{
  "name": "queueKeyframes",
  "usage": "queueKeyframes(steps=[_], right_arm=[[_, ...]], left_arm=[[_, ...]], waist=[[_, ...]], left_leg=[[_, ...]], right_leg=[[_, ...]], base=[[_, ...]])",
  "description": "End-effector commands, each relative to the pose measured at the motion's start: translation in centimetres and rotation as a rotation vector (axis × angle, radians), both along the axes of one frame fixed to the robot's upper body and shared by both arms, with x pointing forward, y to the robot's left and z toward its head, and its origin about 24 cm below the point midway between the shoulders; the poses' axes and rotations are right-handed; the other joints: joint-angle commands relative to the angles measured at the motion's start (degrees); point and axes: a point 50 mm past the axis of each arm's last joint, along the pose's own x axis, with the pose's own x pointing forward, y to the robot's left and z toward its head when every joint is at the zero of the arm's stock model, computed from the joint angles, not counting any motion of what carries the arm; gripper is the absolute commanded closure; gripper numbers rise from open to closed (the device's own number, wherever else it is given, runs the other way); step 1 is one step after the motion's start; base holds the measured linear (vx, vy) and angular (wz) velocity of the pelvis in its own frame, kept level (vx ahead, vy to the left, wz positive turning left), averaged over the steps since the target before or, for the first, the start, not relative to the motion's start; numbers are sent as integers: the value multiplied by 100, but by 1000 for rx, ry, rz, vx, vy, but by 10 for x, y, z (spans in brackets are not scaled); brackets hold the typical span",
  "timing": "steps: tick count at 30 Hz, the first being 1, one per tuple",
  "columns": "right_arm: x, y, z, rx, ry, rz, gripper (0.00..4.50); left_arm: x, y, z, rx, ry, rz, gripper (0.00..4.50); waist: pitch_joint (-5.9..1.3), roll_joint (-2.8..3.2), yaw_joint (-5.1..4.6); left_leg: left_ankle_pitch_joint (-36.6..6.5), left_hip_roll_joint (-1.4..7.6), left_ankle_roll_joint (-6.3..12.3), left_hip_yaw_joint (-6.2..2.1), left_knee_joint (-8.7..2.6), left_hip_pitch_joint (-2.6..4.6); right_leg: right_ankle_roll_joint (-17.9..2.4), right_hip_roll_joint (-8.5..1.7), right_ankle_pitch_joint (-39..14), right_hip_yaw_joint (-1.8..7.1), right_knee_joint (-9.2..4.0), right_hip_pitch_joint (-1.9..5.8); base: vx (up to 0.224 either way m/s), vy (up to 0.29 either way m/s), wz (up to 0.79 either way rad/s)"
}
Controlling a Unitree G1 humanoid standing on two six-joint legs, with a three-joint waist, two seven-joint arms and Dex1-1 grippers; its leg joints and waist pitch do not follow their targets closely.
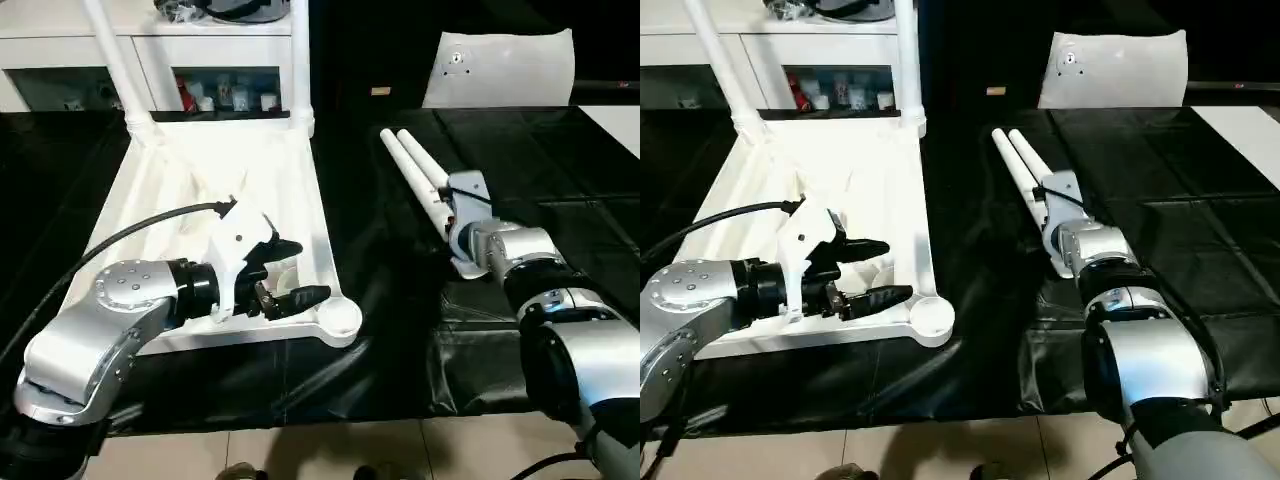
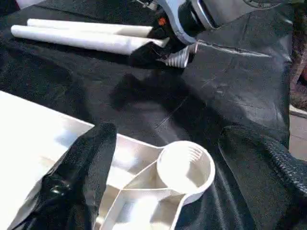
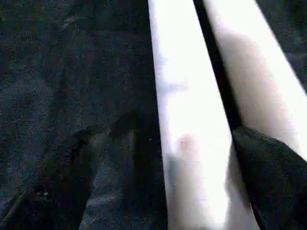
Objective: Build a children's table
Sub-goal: Rotate table base, then pick table leg
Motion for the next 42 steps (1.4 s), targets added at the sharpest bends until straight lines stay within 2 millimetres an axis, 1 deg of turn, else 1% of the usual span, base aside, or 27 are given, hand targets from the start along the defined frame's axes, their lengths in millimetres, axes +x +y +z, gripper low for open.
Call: queueKeyframes(steps=[1, 2, 6, 7, 8, 11, 12, 13, 14, 16, 18, 20, 21, 22, 23, 24, 25, 26, 28, 31, 32, 33, 35, 38, 41, 42], right_arm=[[1, 2, 4, 75, 40, -8, 0], [0, 2, 3, 89, 63, -13, 0], [-3, 6, 2, 133, 110, 22, 0], [-3, 8, 2, 152, 129, 33, 19], [-4, 9, 2, 166, 149, 46, 19], [-7, 10, 0, 177, 180, 57, 49], [-7, 10, 0, 173, 184, 60, 49], [-7, 10, 0, 175, 187, 61, 71], [-7, 9, 0, 181, 190, 57, 71], [-8, 8, -1, 186, 192, 47, 88], [-8, 7, -1, 187, 195, 42, 108], [-9, 8, -2, 194, 203, 46, 123], [-9, 8, -3, 195, 205, 47, 141], [-9, 7, -3, 195, 206, 47, 141], [-9, 7, -3, 197, 207, 46, 141], [-10, 7, -3, 198, 208, 46, 153], [-10, 8, -4, 201, 213, 53, 161], [-10, 9, -4, 204, 214, 54, 182], [-10, 9, -4, 206, 214, 54, 189], [-10, 10, -5, 209, 216, 60, 219], [-10, 10, -5, 213, 214, 58, 224], [-11, 11, -6, 217, 214, 56, 224], [-11, 10, -6, 213, 212, 53, 248], [-10, 11, -6, 221, 204, 53, 255], [-9, 12, -6, 248, 185, 40, 259], [-9, 12, -6, 251, 183, 39, 259]], left_arm=[[-2, 0, 0, 14, 0, -4, 57], [-1, 0, 1, 15, -1, -4, 57], [-1, 0, 1, 8, 2, -5, 57], [-1, 0, 1, 6, 3, -7, 47], [-2, -1, 1, 3, 5, -10, 47], [-2, -2, 0, 4, 10, -17, 44], [-3, -2, 0, 4, 10, -19, 44], [-3, -2, 0, 3, 11, -19, 44], [-3, -2, 0, 2, 14, -22, 44], [-3, -2, 0, 1, 18, -24, 44], [-4, -2, 0, 3, 20, -26, 44], [-4, -2, 0, 0, 24, -26, 44], [-5, -2, -1, -1, 26, -26, 44], [-5, -3, -1, -2, 27, -26, 44], [-5, -3, -1, 0, 28, -27, 44], [-5, -3, -1, 1, 29, -28, 44], [-5, -2, -1, -1, 35, -29, 44], [-5, -2, -1, 2, 37, -29, 44], [-6, -2, -2, 3, 38, -29, 44], [-5, -2, -2, -1, 37, -23, 44], [-5, -2, -2, 2, 37, -22, 44], [-4, -2, -2, 5, 37, -21, 44], [-4, -2, -3, 6, 40, -17, 44], [-5, -2, -3, 7, 40, -17, 44], [-4, 0, -3, 8, 37, -9, 44], [-4, 0, -3, 8, 36, -8, 44]], waist=[[-435, 67, 16], [-428, 66, 20], [-430, 84, 31], [-429, 80, 32], [-424, 76, 33], [-429, 75, 50], [-429, 75, 52], [-430, 65, 51], [-427, 81, 58], [-429, 69, 59], [-430, 77, 63], [-430, 67, 70], [-429, 67, 70], [-428, 68, 74], [-428, 55, 76], [-430, 57, 81], [-427, 75, 84], [-428, 61, 79], [-427, 62, 83], [-426, 58, 81], [-426, 40, 76], [-427, 46, 81], [-429, 41, 83], [-430, 59, 89], [-429, 48, 88], [-431, 64, 90]], left_leg=[[-1259, 224, 5, -79, -330, 23], [-1324, 223, 2, -80, -331, 38], [-1337, 230, -14, -83, -329, 32], [-1351, 235, -15, -86, -330, 29], [-1370, 234, -17, -85, -330, 27], [-1326, 242, -18, -86, -328, 18], [-1324, 241, -22, -85, -326, 22], [-1317, 243, -18, -82, -325, 24], [-1331, 244, -25, -83, -323, 32], [-1309, 248, -39, -84, -327, 29], [-1321, 246, -51, -87, -327, 32], [-1351, 243, -53, -83, -324, 38], [-1340, 241, -53, -82, -324, 36], [-1344, 241, -53, -82, -325, 34], [-1337, 243, -51, -80, -325, 32], [-1325, 244, -50, -83, -325, 32], [-1315, 243, -52, -86, -325, 25], [-1328, 245, -50, -81, -325, 27], [-1343, 243, -52, -83, -325, 32], [-1341, 244, -57, -85, -327, 32], [-1330, 243, -53, -82, -326, 26], [-1320, 244, -53, -84, -326, 29], [-1303, 244, -53, -80, -323, 33], [-1285, 243, -52, -83, -323, 31], [-1289, 241, -49, -82, -324, 30], [-1293, 243, -52, -81, -323, 34]], right_leg=[[-1187, -444, -1511, 307, -398, 329], [-1180, -441, -1589, 306, -410, 321], [-1183, -446, -1608, 300, -409, 324], [-1194, -449, -1608, 297, -407, 325], [-1191, -448, -1648, 294, -412, 325], [-1202, -456, -1644, 290, -406, 330], [-1204, -457, -1653, 290, -407, 326], [-1201, -457, -1657, 290, -410, 323], [-1191, -462, -1695, 291, -415, 314], [-1188, -462, -1673, 290, -412, 316], [-1184, -461, -1678, 288, -410, 314], [-1168, -466, -1727, 289, -419, 315], [-1165, -462, -1725, 289, -417, 314], [-1156, -462, -1748, 287, -421, 314], [-1147, -461, -1754, 288, -422, 315], [-1146, -464, -1749, 288, -416, 317], [-1141, -466, -1751, 285, -414, 319], [-1134, -461, -1760, 285, -422, 316], [-1119, -465, -1807, 284, -425, 313], [-1098, -465, -1849, 283, -429, 311], [-1095, -464, -1839, 284, -431, 315], [-1096, -468, -1841, 285, -425, 315], [-1091, -466, -1837, 287, -426, 311], [-1090, -469, -1824, 285, -424, 313], [-1081, -467, -1834, 283, -425, 312], [-1080, -469, -1824, 285, -429, 310]], base=[[0, 0, 0], [0, 0, 0], [0, 0, 0], [0, 0, 0], [0, 0, 0], [0, 0, 0], [0, 0, 0], [0, 0, 0], [0, 0, 0], [0, 0, 0], [0, 0, 0], [0, 0, 0], [0, 0, 0], [0, 0, 0], [0, 0, 0], [0, 0, 0], [0, 0, 0], [0, 0, 0], [0, 0, 0], [0, 0, 0], [0, 0, 0], [0, 0, 0], [0, 0, 0], [0, 0, 0], [0, 0, 0], [0, 0, 0]])
